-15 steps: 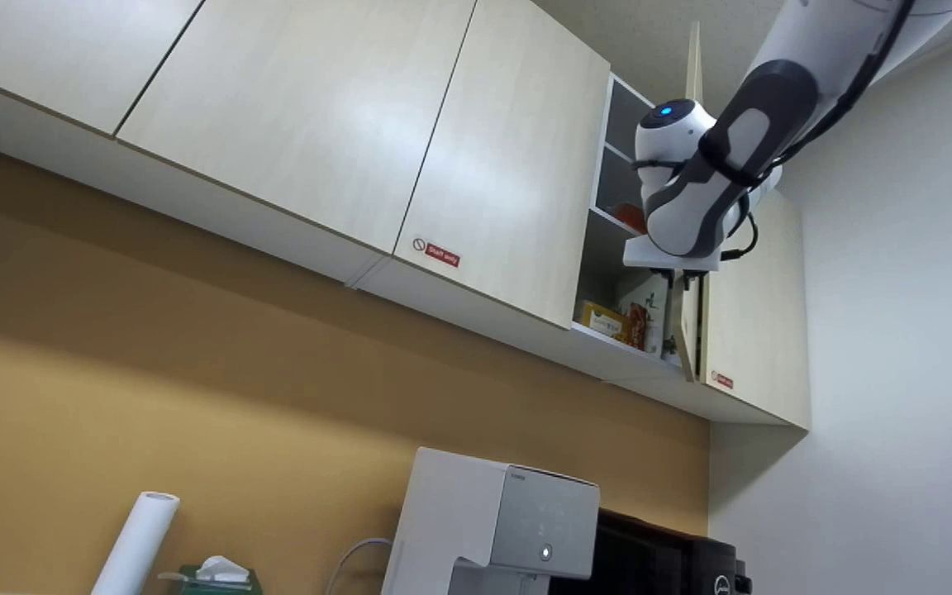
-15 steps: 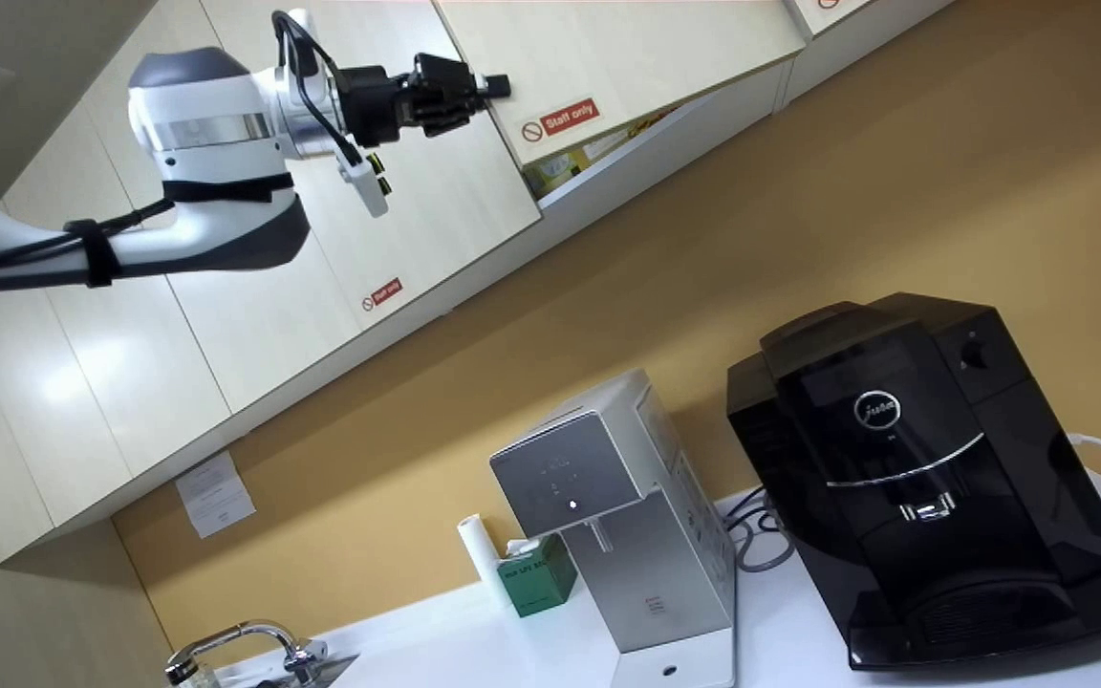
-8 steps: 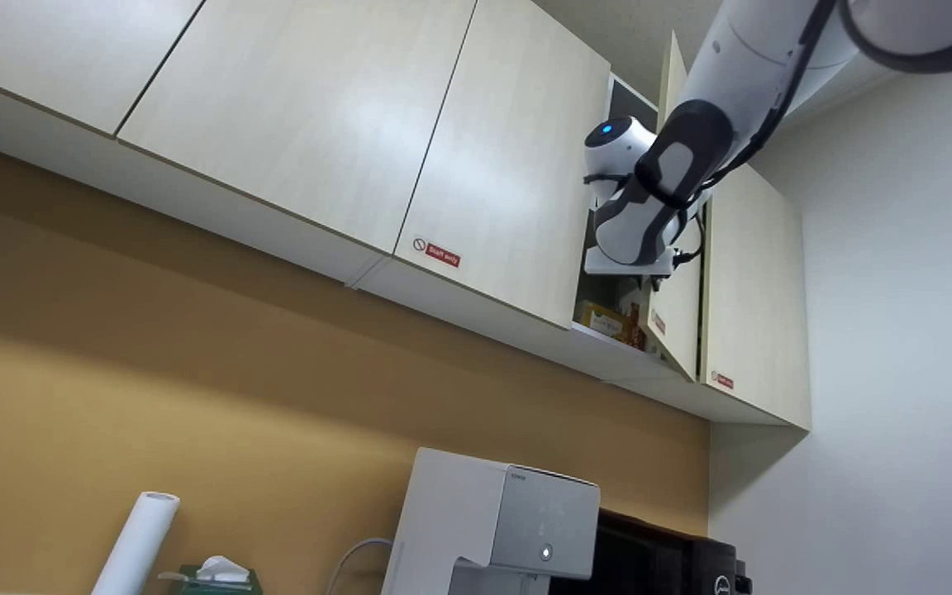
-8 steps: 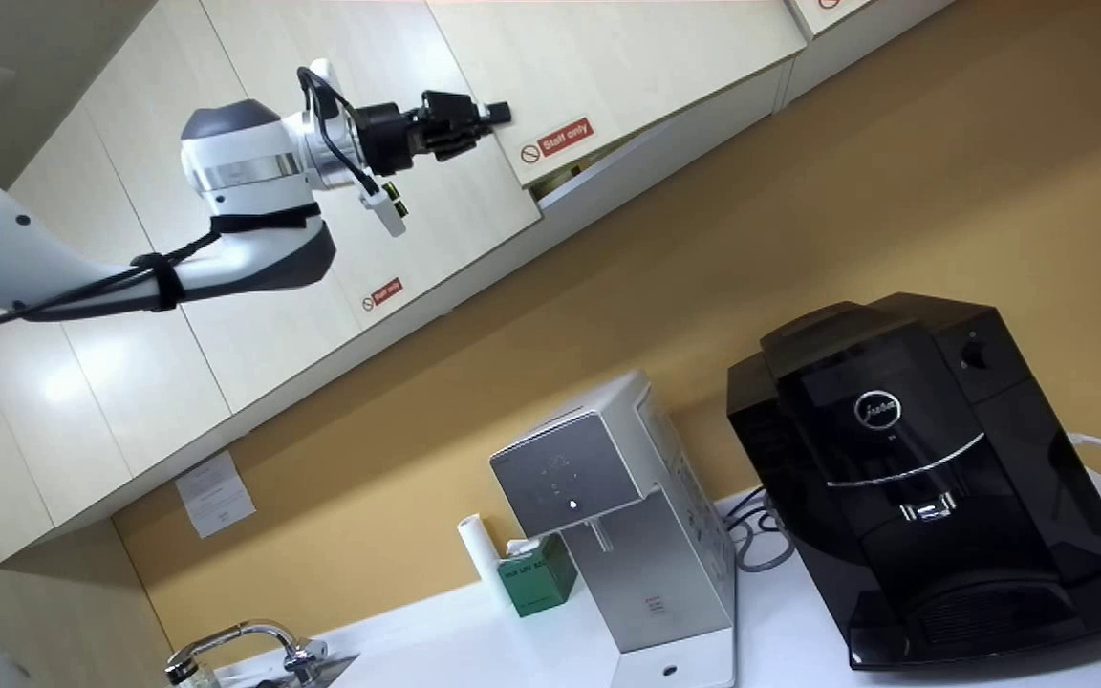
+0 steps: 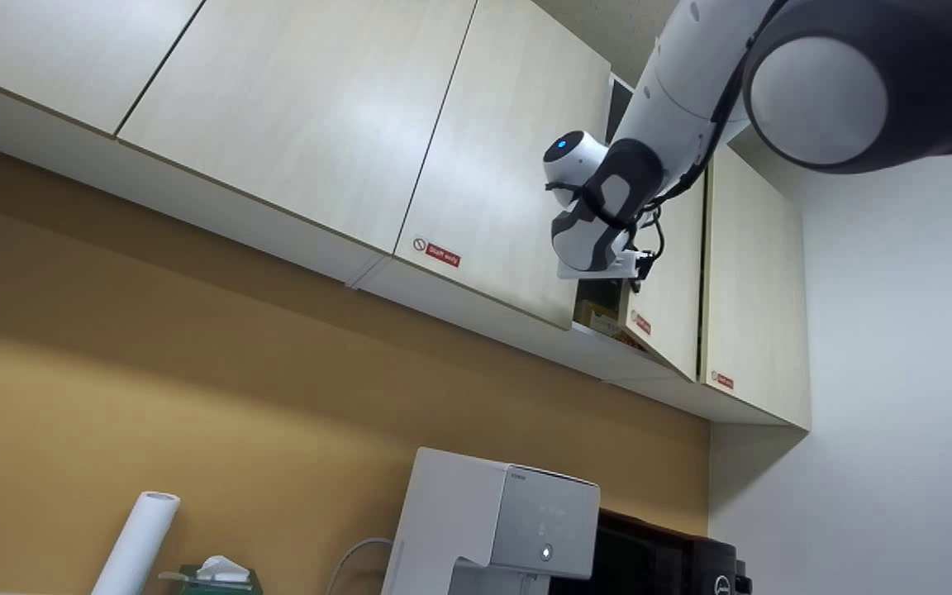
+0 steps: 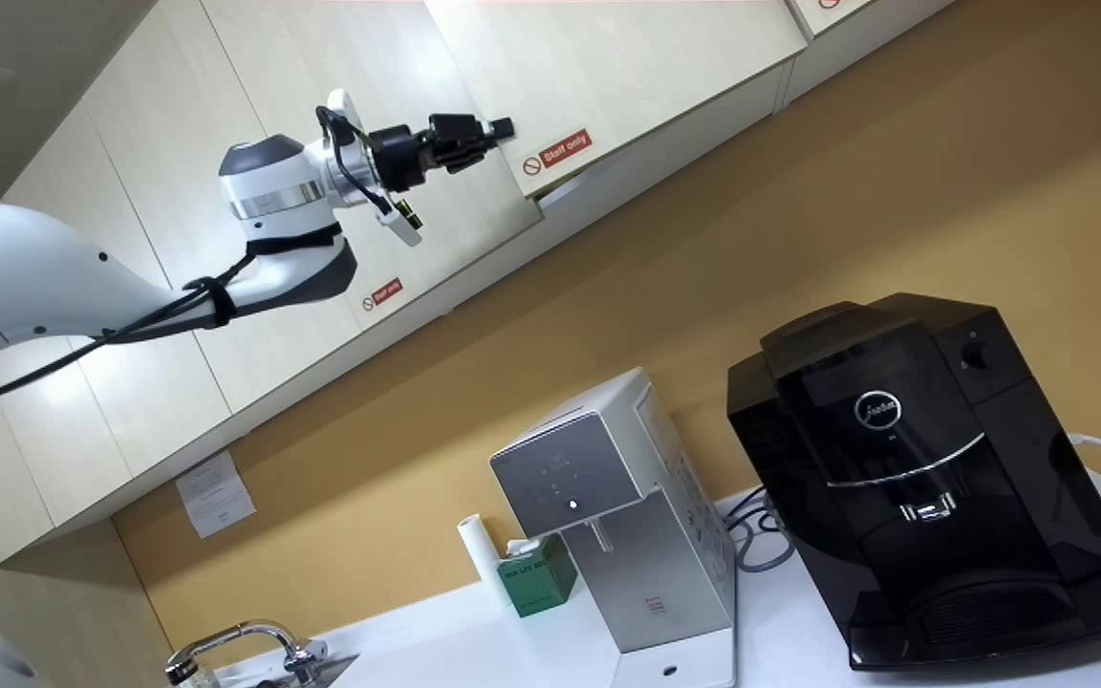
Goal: Close the upper cabinet door.
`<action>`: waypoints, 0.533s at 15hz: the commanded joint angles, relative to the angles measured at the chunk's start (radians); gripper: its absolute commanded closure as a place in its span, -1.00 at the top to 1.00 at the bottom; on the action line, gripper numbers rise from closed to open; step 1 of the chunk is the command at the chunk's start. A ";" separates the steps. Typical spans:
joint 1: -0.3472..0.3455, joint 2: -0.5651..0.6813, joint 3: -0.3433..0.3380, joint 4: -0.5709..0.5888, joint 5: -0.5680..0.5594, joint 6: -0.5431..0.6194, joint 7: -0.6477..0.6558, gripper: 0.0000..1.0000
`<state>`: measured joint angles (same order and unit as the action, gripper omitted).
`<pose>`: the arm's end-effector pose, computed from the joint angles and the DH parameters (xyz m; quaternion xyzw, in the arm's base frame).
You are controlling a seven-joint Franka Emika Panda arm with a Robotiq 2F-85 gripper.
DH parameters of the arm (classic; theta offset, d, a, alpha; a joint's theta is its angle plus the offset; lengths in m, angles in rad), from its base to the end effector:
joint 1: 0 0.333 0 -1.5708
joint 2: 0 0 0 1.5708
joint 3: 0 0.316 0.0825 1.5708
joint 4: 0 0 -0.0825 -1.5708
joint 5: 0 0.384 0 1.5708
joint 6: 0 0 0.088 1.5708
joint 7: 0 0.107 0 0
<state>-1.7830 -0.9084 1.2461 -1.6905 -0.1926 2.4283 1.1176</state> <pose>0.5954 0.0167 0.6914 0.6378 -0.4307 0.5497 0.3249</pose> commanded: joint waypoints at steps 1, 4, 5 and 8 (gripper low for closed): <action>-0.055 0.023 0.070 0.048 0.078 0.034 0.014 -1.00; -0.053 0.045 0.083 0.061 0.122 0.039 -0.032 -0.40; -0.047 0.063 0.101 0.055 0.152 0.061 -0.048 -0.22; -0.036 0.116 0.143 0.041 0.213 0.112 -0.105 0.40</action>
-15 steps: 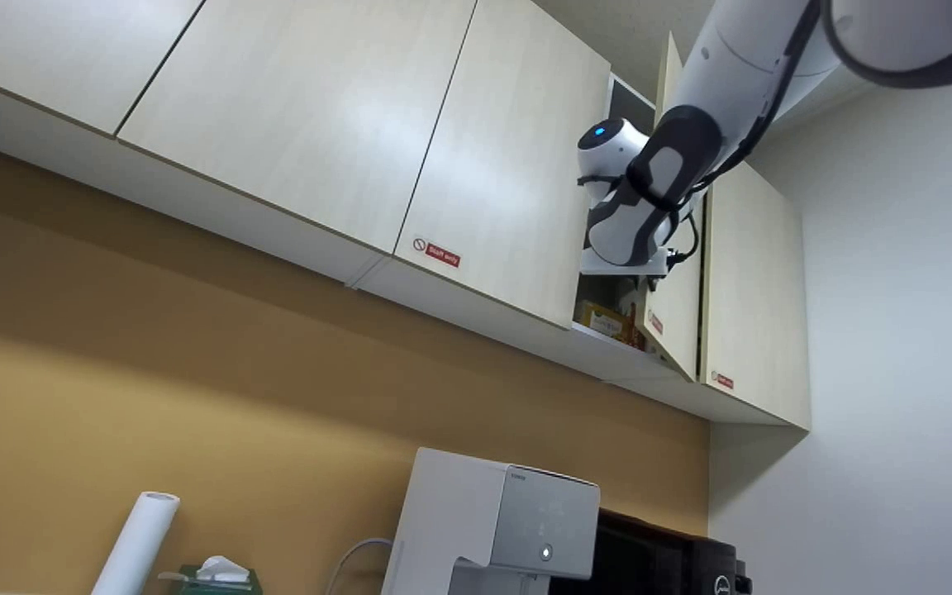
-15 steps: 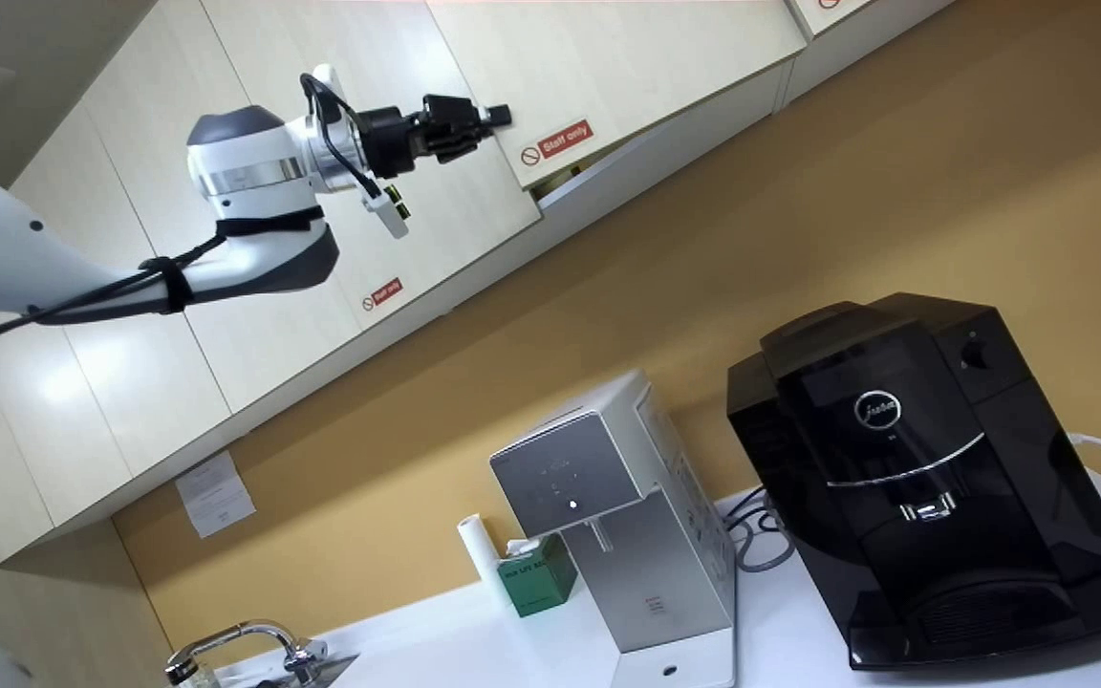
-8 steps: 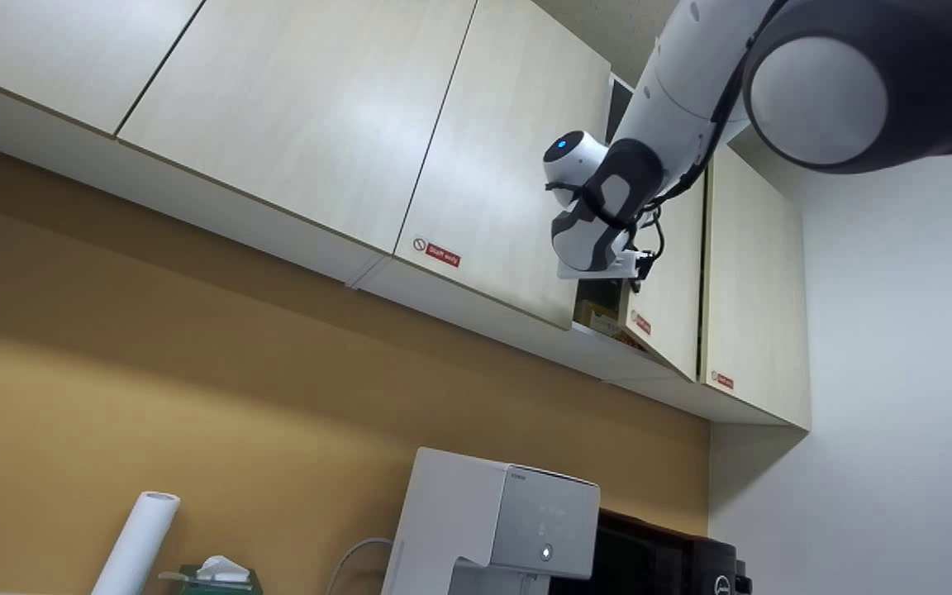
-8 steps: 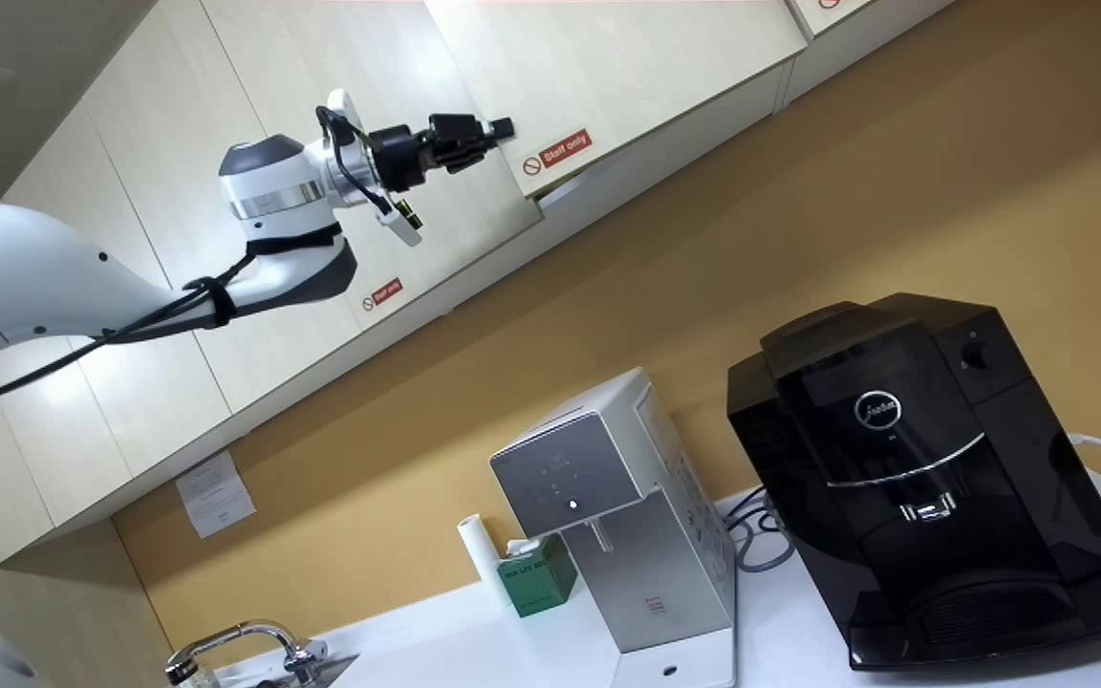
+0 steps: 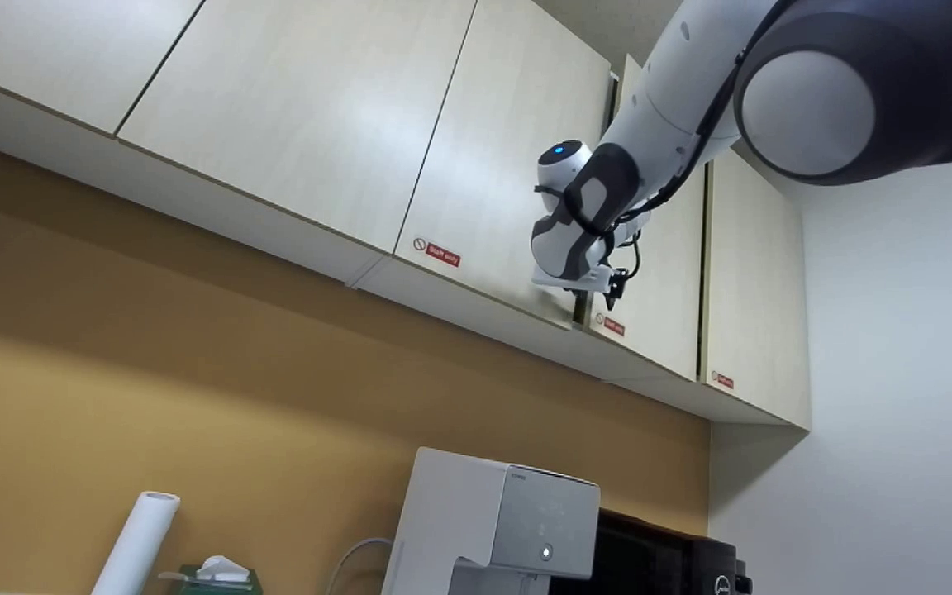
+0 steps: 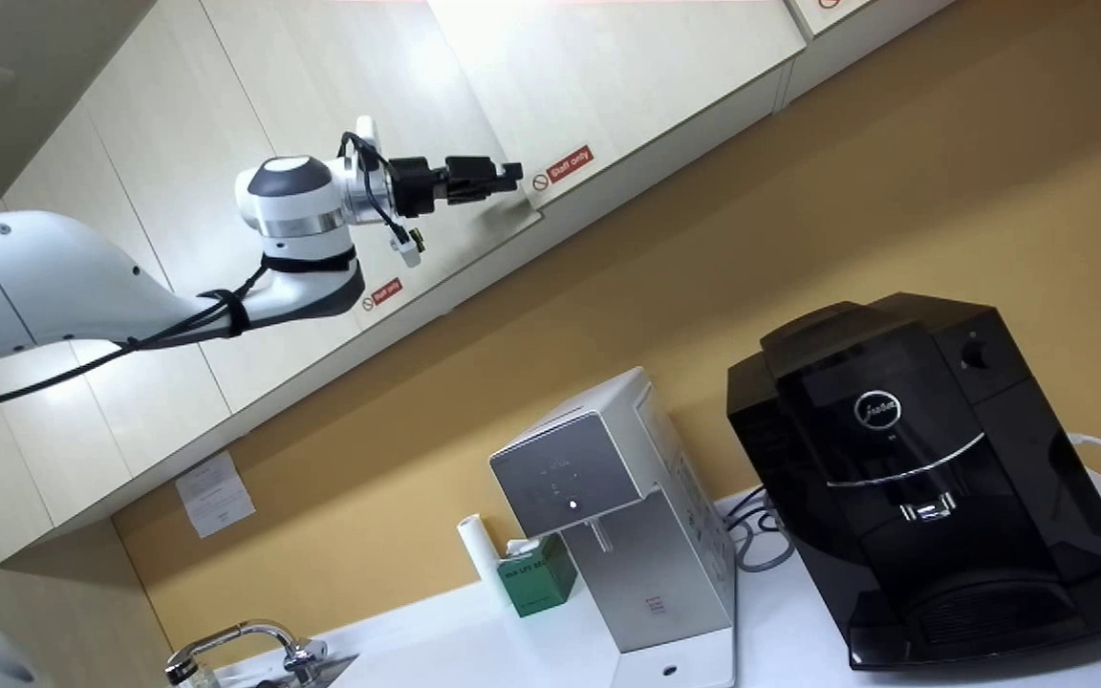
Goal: Close the upper cabinet door.
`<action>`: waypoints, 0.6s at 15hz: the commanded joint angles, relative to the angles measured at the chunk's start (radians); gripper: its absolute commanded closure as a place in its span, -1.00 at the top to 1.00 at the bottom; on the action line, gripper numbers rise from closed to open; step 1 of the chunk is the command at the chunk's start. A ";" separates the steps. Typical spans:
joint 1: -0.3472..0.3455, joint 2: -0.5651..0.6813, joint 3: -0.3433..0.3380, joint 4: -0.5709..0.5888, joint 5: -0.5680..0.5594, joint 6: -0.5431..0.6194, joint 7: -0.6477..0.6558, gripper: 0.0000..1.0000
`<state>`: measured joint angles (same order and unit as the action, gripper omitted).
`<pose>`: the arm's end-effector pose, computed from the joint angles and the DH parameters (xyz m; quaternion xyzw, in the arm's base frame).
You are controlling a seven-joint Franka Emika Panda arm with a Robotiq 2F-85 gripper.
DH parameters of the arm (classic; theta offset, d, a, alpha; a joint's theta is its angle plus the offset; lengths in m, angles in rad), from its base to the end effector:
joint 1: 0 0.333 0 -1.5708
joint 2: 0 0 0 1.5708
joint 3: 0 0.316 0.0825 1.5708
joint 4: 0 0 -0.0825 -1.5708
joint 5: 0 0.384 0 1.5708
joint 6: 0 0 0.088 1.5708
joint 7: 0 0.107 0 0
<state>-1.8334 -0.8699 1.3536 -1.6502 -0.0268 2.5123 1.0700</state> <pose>0.6260 0.0328 0.6687 0.6818 -0.4202 0.5508 0.2349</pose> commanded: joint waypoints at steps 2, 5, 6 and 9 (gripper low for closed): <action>0.038 0.114 0.043 -0.012 0.082 0.029 -0.103 0.76; 0.084 0.173 0.025 -0.030 0.118 0.014 -0.172 1.00; 0.105 0.197 0.017 -0.037 0.125 0.006 -0.196 1.00; 0.188 0.306 -0.006 -0.045 0.131 -0.085 -0.296 1.00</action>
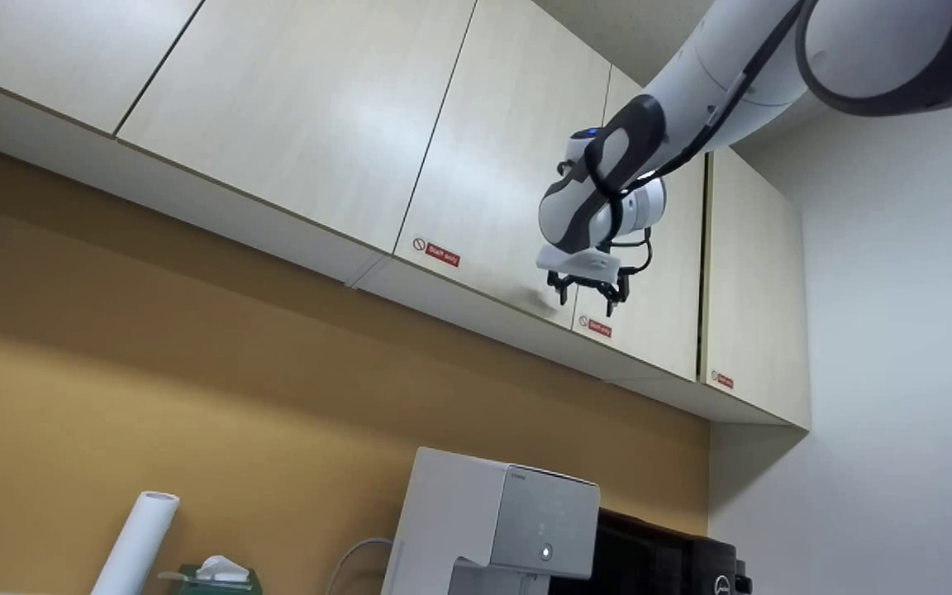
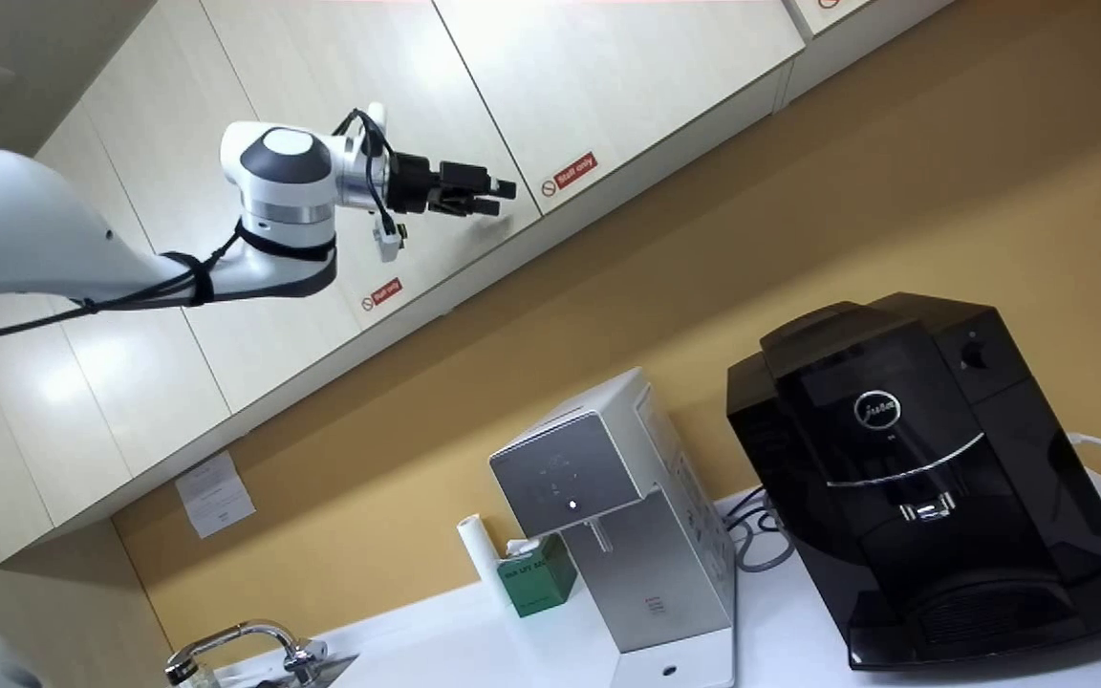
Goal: Close the upper cabinet door.
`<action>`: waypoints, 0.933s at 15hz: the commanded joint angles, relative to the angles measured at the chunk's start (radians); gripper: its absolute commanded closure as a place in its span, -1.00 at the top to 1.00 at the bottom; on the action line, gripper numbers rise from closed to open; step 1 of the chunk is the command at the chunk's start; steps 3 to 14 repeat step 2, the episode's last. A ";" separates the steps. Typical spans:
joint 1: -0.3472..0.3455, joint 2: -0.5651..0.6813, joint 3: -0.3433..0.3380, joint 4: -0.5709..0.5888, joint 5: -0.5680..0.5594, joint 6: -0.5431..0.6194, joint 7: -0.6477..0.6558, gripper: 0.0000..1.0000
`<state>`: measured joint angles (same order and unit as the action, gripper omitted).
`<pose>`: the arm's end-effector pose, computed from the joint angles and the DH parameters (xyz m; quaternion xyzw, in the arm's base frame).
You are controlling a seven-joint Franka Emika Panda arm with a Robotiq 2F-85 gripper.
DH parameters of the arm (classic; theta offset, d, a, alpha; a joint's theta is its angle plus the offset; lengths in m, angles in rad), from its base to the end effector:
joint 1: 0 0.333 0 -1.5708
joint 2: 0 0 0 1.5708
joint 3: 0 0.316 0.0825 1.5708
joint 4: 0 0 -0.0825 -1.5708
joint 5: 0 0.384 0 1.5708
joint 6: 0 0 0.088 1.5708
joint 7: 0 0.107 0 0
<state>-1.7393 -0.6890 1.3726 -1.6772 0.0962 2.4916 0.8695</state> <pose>0.6122 0.0255 0.6783 0.7581 -0.4022 0.4926 0.1447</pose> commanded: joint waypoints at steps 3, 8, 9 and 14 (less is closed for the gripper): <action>0.164 0.189 -0.065 -0.029 -0.004 -0.128 -0.166 1.00; 0.164 0.189 -0.065 -0.029 -0.004 -0.128 -0.166 1.00; 0.164 0.189 -0.065 -0.029 -0.004 -0.128 -0.166 1.00; 0.164 0.189 -0.065 -0.029 -0.004 -0.128 -0.166 1.00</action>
